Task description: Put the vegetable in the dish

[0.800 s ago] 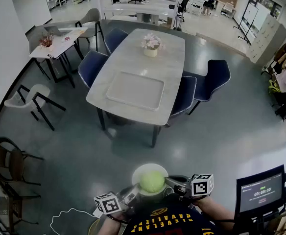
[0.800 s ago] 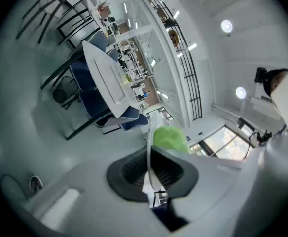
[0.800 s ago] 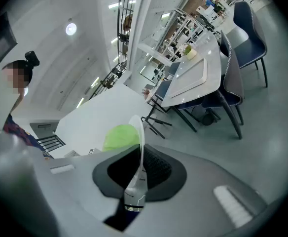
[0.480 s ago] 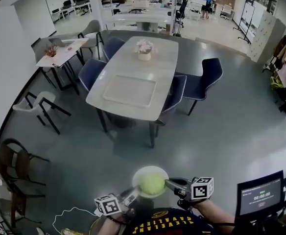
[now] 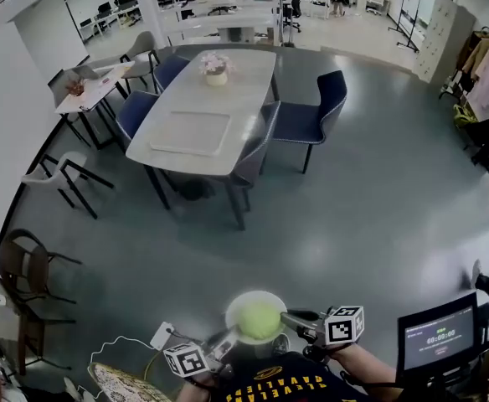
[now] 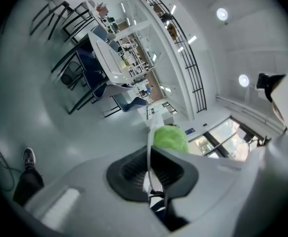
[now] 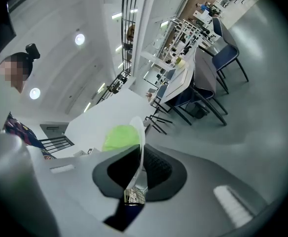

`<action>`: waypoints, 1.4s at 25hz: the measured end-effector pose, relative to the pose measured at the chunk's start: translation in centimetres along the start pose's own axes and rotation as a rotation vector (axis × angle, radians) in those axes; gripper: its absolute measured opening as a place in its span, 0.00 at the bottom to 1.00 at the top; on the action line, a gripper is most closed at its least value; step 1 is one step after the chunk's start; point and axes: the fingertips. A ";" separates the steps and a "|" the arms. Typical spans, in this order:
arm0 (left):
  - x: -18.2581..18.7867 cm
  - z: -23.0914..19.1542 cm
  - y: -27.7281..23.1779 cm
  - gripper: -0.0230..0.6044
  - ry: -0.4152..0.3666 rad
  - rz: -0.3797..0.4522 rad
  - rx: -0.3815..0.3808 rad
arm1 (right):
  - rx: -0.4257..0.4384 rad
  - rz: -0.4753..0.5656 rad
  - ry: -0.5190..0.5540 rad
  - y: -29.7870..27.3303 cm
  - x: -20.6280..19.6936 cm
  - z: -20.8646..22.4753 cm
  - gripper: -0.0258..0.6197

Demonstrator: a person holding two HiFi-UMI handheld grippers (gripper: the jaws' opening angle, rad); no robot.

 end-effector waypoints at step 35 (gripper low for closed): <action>-1.4 3.3 9.2 0.06 -0.084 0.130 0.000 | 0.127 -0.050 0.128 -0.9 -5.0 -7.7 0.07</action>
Point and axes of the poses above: the fingertips, and each gripper's own axes: y backward along the fingers, z to its right, x out of its top, and after that the axes turned 6 degrees about z, right-handed
